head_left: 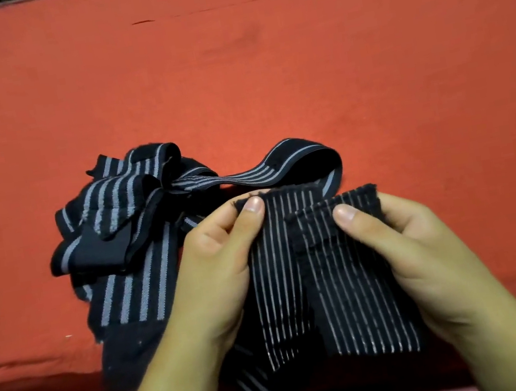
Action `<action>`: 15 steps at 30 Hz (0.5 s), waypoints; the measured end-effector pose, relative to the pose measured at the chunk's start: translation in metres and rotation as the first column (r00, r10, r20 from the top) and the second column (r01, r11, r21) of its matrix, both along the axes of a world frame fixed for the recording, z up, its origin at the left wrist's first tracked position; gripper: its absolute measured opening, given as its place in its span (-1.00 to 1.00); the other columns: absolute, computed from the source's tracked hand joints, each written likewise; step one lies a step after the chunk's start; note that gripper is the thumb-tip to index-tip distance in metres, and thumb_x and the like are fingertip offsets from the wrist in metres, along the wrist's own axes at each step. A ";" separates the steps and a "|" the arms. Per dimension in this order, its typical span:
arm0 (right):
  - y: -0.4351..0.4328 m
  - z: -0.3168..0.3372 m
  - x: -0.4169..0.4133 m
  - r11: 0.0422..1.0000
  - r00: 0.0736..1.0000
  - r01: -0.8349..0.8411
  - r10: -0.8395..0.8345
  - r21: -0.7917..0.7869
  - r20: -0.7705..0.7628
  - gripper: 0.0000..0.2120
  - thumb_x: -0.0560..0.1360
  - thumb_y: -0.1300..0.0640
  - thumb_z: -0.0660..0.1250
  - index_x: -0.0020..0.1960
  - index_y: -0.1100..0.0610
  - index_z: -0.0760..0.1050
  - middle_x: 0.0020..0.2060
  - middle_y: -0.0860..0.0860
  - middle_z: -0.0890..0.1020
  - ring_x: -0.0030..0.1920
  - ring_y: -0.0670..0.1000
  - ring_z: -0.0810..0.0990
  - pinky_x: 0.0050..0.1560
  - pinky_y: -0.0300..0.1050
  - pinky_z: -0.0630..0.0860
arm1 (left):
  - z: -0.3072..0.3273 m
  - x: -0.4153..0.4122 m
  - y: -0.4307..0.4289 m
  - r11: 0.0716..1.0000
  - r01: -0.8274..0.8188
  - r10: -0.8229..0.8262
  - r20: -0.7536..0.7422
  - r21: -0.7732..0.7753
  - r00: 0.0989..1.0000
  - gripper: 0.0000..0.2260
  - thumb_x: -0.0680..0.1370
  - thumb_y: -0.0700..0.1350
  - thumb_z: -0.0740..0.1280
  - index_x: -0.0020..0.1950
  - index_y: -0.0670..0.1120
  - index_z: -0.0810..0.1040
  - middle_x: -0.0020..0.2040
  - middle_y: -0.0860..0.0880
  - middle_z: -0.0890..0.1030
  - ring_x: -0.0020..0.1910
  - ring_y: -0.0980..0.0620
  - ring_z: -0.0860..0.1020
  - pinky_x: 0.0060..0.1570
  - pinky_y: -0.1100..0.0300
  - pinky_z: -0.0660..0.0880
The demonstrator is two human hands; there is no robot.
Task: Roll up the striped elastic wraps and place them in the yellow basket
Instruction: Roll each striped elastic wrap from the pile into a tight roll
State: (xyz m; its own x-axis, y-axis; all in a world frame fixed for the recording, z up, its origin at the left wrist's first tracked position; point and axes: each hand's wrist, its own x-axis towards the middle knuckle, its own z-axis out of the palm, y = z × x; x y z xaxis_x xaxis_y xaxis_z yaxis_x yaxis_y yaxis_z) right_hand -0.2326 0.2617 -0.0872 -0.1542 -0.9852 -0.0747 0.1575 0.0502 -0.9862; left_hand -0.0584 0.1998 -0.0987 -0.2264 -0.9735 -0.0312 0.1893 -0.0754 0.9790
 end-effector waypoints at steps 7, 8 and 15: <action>-0.002 -0.002 0.003 0.996 0.990 0.000 -0.013 -0.094 -0.139 -0.77 0.58 -0.09 0.33 0.06 -0.05 0.72 0.00 0.02 0.76 -0.03 -0.10 0.72 -0.09 -0.31 0.56 | -0.001 -0.004 0.001 0.998 -0.049 0.050 0.020 -0.025 0.999 -0.79 0.67 -0.11 0.30 0.12 -0.07 0.74 0.04 -0.12 0.76 0.09 -0.09 0.73 0.13 0.01 0.60; -0.002 -0.001 0.005 0.996 0.993 -0.011 0.000 -0.092 -0.117 -0.81 0.60 -0.09 0.37 0.04 -0.05 0.72 -0.04 0.00 0.77 -0.07 -0.11 0.72 -0.12 -0.33 0.56 | -0.002 -0.004 0.002 0.999 -0.046 0.046 0.001 -0.015 0.999 -0.79 0.66 -0.11 0.30 0.13 -0.07 0.74 0.04 -0.13 0.76 0.09 -0.09 0.73 0.12 0.03 0.61; 0.008 0.003 0.019 0.955 0.902 -0.291 0.292 -0.051 0.318 -0.79 0.52 0.06 0.45 0.03 0.19 0.72 -0.13 0.17 0.74 -0.18 0.05 0.72 -0.18 -0.15 0.66 | -0.004 -0.003 0.000 1.000 0.004 -0.003 -0.049 0.009 0.999 -0.79 0.59 -0.01 0.35 0.10 -0.01 0.75 -0.08 -0.09 0.76 -0.13 -0.03 0.72 -0.11 0.10 0.64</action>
State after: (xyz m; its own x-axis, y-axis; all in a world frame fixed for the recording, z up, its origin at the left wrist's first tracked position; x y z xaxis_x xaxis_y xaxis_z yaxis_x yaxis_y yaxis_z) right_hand -0.2134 0.2693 -0.0846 0.1715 -0.9827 -0.0700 0.4421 0.1403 -0.8859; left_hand -0.0615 0.2000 -0.1026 -0.2314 -0.9724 -0.0284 0.2363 -0.0845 0.9680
